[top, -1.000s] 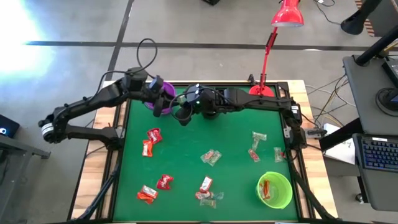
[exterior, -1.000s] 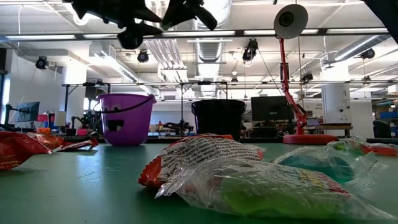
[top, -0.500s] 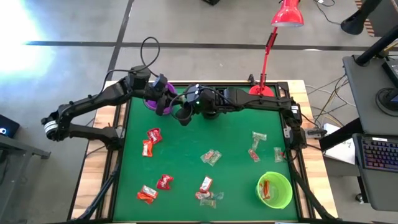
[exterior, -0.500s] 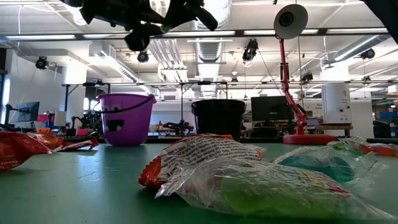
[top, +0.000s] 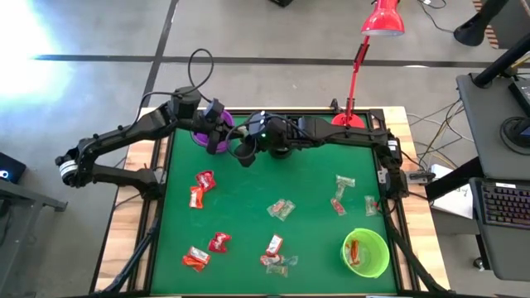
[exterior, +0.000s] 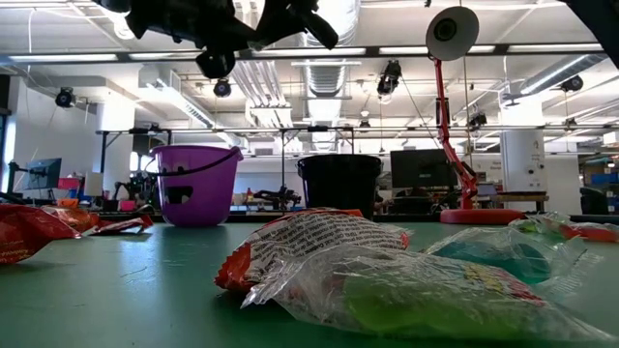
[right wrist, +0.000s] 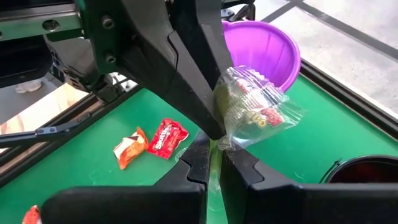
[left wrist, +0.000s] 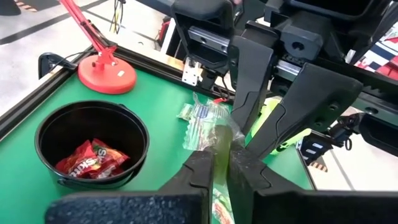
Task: Sort candy
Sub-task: Put the green gummy into the violet bucket
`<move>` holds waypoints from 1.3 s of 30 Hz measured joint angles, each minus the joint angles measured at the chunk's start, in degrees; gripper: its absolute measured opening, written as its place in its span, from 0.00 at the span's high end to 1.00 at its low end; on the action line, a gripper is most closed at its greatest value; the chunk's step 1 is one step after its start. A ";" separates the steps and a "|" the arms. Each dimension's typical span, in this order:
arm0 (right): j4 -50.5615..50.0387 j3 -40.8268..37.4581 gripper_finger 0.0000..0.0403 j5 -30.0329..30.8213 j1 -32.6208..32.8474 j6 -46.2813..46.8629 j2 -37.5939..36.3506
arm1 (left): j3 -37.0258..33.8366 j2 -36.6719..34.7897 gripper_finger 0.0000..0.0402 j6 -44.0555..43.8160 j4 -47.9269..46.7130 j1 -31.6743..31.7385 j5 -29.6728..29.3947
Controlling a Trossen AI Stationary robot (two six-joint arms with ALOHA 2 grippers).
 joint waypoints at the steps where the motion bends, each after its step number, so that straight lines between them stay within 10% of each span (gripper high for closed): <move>1: 0.03 0.00 0.97 0.00 -0.03 -0.26 0.00 | 0.00 0.00 0.99 0.00 0.01 0.04 -0.04; 19: -6.85 -0.04 0.65 0.22 -0.51 -3.39 -2.09 | 0.00 -2.60 1.00 3.27 -10.56 4.98 -7.08; 27: -17.39 -0.02 0.64 0.22 -0.38 -2.53 -4.04 | 0.00 -4.59 1.00 10.17 -28.03 9.43 -23.24; 39: -31.34 -0.02 0.65 0.21 -0.32 1.47 -4.50 | 0.00 -4.52 1.00 12.34 -32.94 10.08 -29.56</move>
